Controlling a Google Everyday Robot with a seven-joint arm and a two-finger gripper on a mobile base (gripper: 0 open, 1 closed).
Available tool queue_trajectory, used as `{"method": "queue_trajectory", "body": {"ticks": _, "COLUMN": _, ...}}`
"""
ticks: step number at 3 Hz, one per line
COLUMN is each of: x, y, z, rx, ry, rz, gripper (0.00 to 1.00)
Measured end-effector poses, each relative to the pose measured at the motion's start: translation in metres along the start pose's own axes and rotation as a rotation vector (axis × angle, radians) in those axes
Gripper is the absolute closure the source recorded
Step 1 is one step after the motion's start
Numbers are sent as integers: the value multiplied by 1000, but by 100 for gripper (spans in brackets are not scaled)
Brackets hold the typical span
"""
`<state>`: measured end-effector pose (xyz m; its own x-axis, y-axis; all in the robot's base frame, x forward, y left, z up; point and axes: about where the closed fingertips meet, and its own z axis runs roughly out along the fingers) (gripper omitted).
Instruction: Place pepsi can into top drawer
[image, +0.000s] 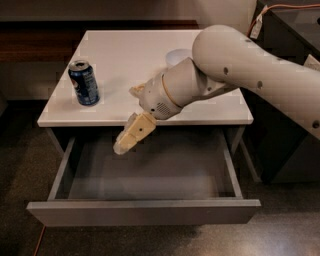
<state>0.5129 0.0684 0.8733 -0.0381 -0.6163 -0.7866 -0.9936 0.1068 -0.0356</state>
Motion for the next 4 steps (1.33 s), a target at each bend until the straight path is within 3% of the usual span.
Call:
{"method": "queue_trajectory", "body": {"ticks": 1, "x": -12, "y": -38, "z": 15, "rx": 33, "ry": -4, "rz": 37, "gripper": 0}}
{"method": "queue_trajectory", "body": {"ticks": 4, "x": -26, "y": -111, "z": 40, "rx": 134, "ry": -77, "rz": 95, "gripper": 0}}
